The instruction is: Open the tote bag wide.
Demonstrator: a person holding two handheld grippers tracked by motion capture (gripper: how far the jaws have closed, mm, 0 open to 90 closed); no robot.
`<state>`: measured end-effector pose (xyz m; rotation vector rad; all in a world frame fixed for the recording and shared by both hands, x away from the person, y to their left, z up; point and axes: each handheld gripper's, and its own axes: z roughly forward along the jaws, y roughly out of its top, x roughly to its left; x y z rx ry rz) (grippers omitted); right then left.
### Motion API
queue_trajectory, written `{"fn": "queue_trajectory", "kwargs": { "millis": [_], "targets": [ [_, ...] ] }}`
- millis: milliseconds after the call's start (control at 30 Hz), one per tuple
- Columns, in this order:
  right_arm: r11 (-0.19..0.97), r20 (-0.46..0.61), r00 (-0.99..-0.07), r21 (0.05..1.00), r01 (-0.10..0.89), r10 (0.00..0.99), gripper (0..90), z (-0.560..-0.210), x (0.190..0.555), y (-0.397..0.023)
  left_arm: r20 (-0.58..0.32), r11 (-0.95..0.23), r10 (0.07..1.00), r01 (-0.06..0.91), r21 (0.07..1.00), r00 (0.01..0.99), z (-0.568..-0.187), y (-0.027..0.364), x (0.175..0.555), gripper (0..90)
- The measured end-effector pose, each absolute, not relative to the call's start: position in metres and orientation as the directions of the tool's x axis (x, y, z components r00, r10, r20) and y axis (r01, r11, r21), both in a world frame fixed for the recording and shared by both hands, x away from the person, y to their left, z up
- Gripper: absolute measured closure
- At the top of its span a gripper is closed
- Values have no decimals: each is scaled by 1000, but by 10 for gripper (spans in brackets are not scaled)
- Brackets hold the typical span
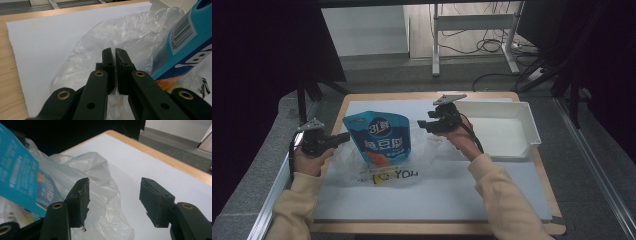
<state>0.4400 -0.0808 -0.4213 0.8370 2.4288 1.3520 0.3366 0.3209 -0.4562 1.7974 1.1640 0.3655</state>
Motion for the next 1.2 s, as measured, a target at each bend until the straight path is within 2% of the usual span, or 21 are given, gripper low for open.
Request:
{"fn": "queue_trajectory", "kwargs": {
  "millis": [300,333,367,467,500,533,567,600,733,1200],
  "targets": [
    [443,79,-814,807,391,575,450,-438,443,-72,-225,-110,835,554,825,502,-456,323,335,873],
    [456,79,-814,795,400,576,491,-441,443,-71,-227,-107,836,554,825,500,-456,323,335,872],
    [456,79,-814,795,400,576,491,-441,443,-71,-227,-107,836,554,825,500,-456,324,335,872],
    [473,86,-820,781,408,566,610,-446,443,-70,-227,-106,836,552,827,500,-456,325,335,872],
    [473,86,-820,781,408,566,610,-446,443,-70,-226,-106,836,552,827,500,-456,325,334,872],
    [484,86,-821,772,413,564,693,-448,443,-69,-224,-107,837,551,828,500,-456,326,334,873],
    [484,86,-821,772,413,564,693,-448,443,-69,-226,-103,837,550,828,498,-456,326,334,873],
    [485,80,-816,769,416,572,766,-451,441,-68,-229,-100,838,552,828,495,-456,327,333,873],
    [477,76,-812,776,412,578,831,-454,437,-69,-230,-95,840,550,830,491,-457,330,331,872],
    [475,-13,-771,794,379,637,845,-477,416,-62,-213,-107,856,565,818,472,-470,331,332,872]
  ]
}}
